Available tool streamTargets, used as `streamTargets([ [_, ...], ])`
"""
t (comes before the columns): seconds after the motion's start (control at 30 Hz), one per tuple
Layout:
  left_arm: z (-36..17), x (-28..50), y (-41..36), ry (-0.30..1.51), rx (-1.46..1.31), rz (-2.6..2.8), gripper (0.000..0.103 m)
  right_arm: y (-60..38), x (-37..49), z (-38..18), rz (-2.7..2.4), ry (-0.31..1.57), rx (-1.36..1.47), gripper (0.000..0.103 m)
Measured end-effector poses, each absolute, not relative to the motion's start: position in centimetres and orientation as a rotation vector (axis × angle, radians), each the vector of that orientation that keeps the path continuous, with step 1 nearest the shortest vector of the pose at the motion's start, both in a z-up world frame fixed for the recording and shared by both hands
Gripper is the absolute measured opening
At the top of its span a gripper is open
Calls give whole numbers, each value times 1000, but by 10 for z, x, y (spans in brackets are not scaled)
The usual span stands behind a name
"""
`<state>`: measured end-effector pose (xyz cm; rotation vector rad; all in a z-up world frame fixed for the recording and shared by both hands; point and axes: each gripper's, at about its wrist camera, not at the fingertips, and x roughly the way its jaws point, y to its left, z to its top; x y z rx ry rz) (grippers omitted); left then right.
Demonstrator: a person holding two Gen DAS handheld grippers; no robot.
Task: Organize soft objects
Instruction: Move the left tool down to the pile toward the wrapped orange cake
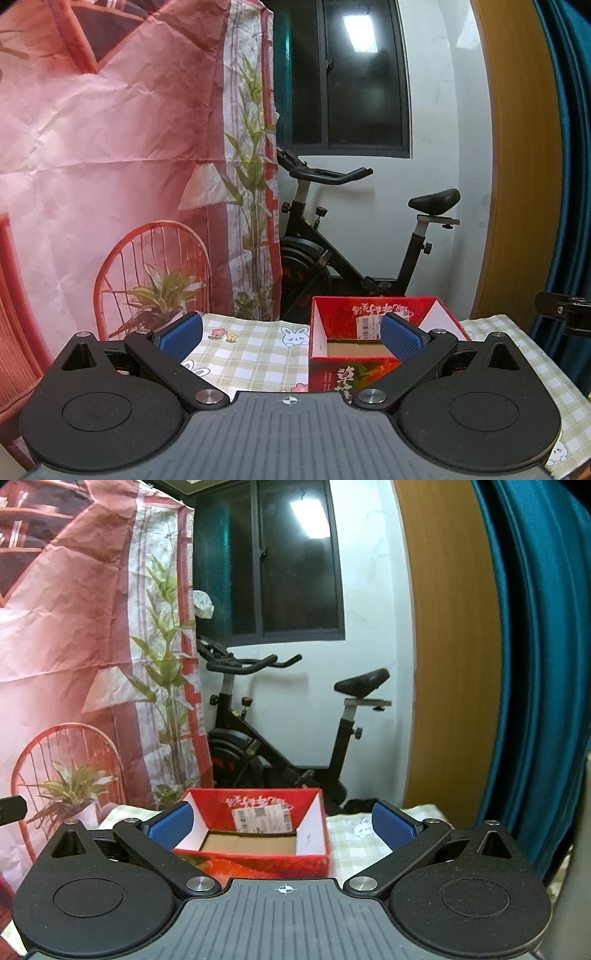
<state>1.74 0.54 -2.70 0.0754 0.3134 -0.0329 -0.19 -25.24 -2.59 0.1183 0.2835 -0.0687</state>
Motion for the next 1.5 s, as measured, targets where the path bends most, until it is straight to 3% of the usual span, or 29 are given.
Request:
streamTargets([
  [0.3, -66, 34, 13, 339, 88, -90, 103, -244, 17, -67, -22, 335, 107, 103],
  [0.93, -145, 64, 38, 573, 58, -186, 103, -210, 32, -144, 110, 555, 152, 103],
  [1.07, -157, 69, 43, 602, 43, -221, 102, -205, 33, -152, 136, 590, 120, 94],
  [1.13, -164, 69, 42, 618, 37, -231, 99, -201, 34, -156, 154, 609, 110, 84],
  [1.33, -185, 73, 40, 679, 9, -297, 77, -188, 36, -169, 213, 663, 80, 64],
  [1.5, -200, 73, 37, 719, -34, -381, 57, -178, 39, -183, 267, 705, 51, 54],
])
